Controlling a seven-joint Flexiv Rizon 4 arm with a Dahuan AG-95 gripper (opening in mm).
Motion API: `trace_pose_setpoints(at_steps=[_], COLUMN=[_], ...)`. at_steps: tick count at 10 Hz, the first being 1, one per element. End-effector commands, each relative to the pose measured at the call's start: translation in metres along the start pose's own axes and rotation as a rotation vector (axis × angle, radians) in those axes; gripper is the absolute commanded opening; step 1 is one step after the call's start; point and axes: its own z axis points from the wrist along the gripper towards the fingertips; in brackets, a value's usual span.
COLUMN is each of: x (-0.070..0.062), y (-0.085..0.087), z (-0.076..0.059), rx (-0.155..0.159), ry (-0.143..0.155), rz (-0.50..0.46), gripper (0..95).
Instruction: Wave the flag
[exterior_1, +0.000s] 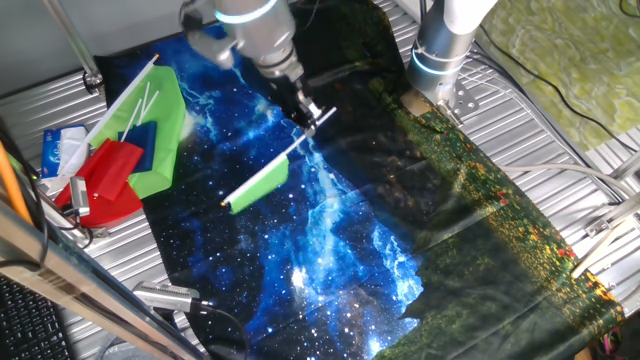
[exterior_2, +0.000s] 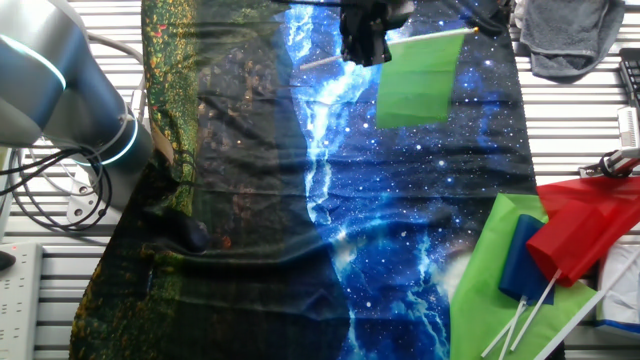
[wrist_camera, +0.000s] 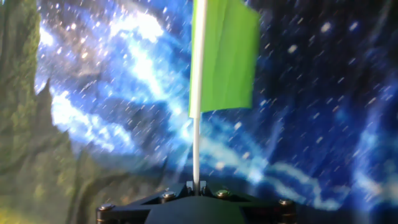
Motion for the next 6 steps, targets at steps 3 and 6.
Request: trace_pose_setpoints(at_steps=[3, 6], x=[-0.007, -0.015], y=[-0.026, -0.036], z=[0.002, 0.014], rx=[0.039, 0.023], ry=[-0.075, -0.064], rz=[-0.049, -0.048], gripper=[0.0, 0.0])
